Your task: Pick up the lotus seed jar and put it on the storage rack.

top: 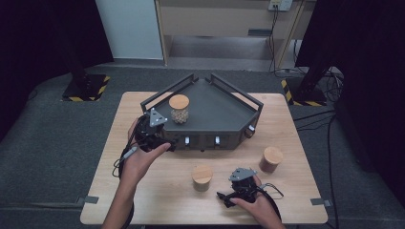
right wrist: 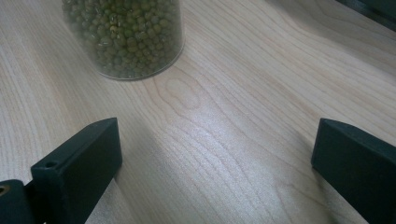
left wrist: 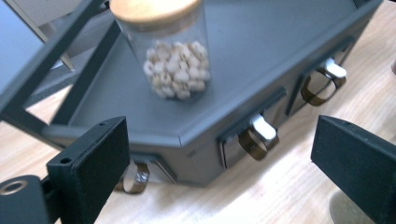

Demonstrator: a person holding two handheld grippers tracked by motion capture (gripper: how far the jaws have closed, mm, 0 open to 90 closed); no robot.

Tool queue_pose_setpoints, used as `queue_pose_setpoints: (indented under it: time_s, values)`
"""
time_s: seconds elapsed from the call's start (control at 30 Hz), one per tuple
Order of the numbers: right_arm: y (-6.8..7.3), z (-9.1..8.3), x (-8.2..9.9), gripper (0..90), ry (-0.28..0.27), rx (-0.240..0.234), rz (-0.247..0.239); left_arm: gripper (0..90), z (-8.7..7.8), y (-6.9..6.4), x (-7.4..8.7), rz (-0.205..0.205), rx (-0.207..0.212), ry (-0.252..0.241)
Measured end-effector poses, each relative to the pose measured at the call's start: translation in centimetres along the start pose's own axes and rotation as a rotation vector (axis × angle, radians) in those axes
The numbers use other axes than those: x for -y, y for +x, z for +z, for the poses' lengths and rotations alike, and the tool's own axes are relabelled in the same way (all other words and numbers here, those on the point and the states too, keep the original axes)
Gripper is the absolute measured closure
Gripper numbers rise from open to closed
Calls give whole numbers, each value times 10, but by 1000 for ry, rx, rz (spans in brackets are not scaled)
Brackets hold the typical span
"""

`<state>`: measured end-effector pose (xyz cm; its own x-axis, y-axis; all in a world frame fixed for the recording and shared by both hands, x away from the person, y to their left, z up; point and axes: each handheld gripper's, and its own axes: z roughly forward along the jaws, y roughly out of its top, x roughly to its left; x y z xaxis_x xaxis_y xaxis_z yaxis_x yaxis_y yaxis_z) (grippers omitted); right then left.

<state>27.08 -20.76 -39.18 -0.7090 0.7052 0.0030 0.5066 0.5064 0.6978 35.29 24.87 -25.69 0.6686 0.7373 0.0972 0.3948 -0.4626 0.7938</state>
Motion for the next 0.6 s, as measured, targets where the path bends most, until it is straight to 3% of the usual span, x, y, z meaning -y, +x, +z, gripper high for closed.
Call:
queue_pose_setpoints:
  time_s: [0.3,0.6]
  values:
    - [0,0,0,21,0,0,0,33,-8,-1,20,-11,1,-4]
    - [0,0,0,21,0,0,0,34,-6,1,44,-50,16,9]
